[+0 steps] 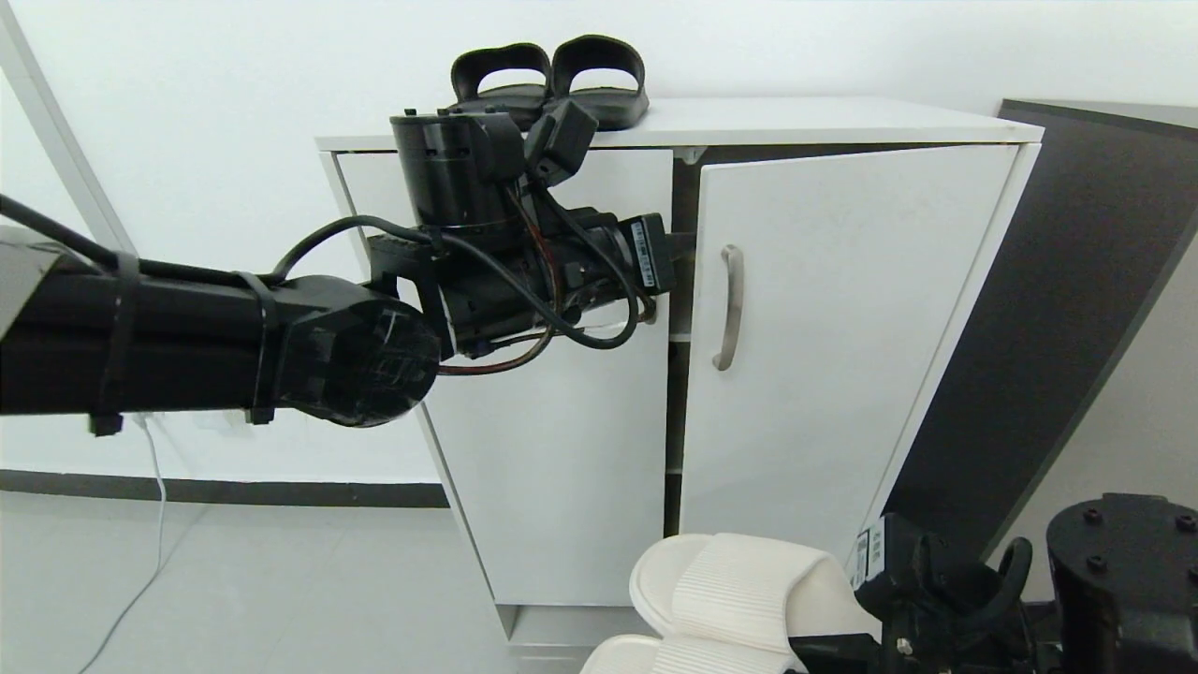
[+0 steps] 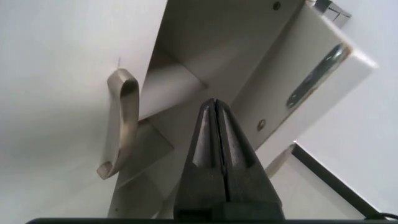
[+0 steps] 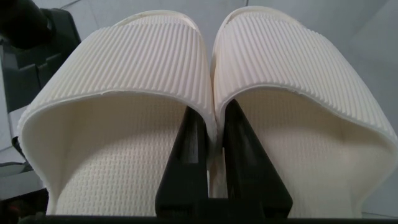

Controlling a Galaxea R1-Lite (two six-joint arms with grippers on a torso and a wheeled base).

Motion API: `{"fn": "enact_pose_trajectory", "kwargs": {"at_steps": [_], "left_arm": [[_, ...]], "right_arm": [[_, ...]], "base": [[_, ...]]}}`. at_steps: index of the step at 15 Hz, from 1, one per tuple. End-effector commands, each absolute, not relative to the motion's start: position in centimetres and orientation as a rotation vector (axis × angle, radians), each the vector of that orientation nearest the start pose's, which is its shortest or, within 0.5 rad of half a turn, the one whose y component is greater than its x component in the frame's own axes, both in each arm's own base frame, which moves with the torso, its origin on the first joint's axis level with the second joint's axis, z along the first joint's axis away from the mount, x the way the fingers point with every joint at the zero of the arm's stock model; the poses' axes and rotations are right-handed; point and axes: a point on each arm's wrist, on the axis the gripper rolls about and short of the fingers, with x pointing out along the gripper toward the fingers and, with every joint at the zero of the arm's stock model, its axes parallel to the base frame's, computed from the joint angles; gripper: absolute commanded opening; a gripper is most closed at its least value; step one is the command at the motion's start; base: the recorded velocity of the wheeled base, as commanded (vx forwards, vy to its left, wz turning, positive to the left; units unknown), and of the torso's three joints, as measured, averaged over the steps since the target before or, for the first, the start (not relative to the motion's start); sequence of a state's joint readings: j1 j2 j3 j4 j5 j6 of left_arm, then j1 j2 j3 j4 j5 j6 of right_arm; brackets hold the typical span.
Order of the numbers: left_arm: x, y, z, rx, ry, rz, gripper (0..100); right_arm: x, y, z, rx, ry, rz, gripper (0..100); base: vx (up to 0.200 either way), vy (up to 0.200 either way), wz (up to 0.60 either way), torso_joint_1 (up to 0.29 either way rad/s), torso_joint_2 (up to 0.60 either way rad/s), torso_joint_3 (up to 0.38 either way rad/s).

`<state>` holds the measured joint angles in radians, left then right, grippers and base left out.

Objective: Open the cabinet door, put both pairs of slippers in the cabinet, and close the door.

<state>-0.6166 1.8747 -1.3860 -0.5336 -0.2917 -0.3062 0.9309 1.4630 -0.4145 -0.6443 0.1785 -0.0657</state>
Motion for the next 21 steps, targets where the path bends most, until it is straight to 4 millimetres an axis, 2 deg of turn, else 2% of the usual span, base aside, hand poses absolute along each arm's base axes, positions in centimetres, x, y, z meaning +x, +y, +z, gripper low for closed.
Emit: {"fn": "enact_pose_trajectory", "kwargs": {"at_steps": [1,4,5,7,8,11,13,16,19,20,21], "left_arm": [[30.9,-22.9,27.1,-0.292,0.106,-0.909,0],[29.6,-23.9,26.6,-0.317,0.143,-0.945,0],[27.8,-24.8,26.3,-0.308,0.145,-0.991,0],[25.7,-26.0,25.9,-0.310,0.133,-1.054,0],[25.2,-26.3,25.9,-0.309,0.134,-1.069,0],[25.6,-26.0,25.7,-0.316,0.137,-1.057,0],[25.9,-24.6,26.2,-0.322,0.119,-1.019,0],[24.9,-21.4,27.1,-0.326,0.099,-0.943,0],[22.0,-16.4,27.9,-0.329,0.061,-0.791,0],[19.9,-13.0,27.8,-0.315,0.067,-0.708,0],[18.9,-11.7,27.9,-0.305,0.069,-0.681,0]], "right_arm": [[12.1,17.5,14.1,-0.223,0.372,1.123,0],[11.5,17.5,13.8,-0.231,0.380,1.147,0],[11.1,17.5,13.6,-0.238,0.388,1.163,0],[10.9,17.5,13.3,-0.244,0.397,1.170,0],[10.9,17.5,13.4,-0.243,0.393,1.179,0],[10.9,17.5,13.4,-0.236,0.376,1.183,0],[11.0,17.6,13.4,-0.234,0.376,1.182,0],[11.3,17.6,13.6,-0.222,0.364,1.165,0],[13.6,17.3,13.8,-0.191,0.364,1.067,0],[15.2,17.4,13.8,-0.141,0.387,1.001,0],[15.6,17.4,14.1,-0.122,0.383,0.980,0]], "base": [[-0.200,0.000,0.00,0.007,0.00,0.002],[-0.200,0.000,0.00,0.007,0.01,-0.001],[-0.200,0.000,0.00,-0.002,0.00,0.012],[-0.200,0.000,0.00,0.002,0.01,-0.002],[-0.200,0.000,0.00,-0.002,0.00,0.002],[-0.133,0.000,0.00,-0.002,0.00,-0.002],[0.000,0.000,0.00,0.000,0.00,0.000],[0.000,0.000,0.00,0.000,0.00,0.000],[0.000,0.000,0.00,0.000,0.00,0.000],[0.000,0.000,0.00,0.000,0.00,0.000],[0.000,0.000,0.00,0.000,0.00,0.000]]}}
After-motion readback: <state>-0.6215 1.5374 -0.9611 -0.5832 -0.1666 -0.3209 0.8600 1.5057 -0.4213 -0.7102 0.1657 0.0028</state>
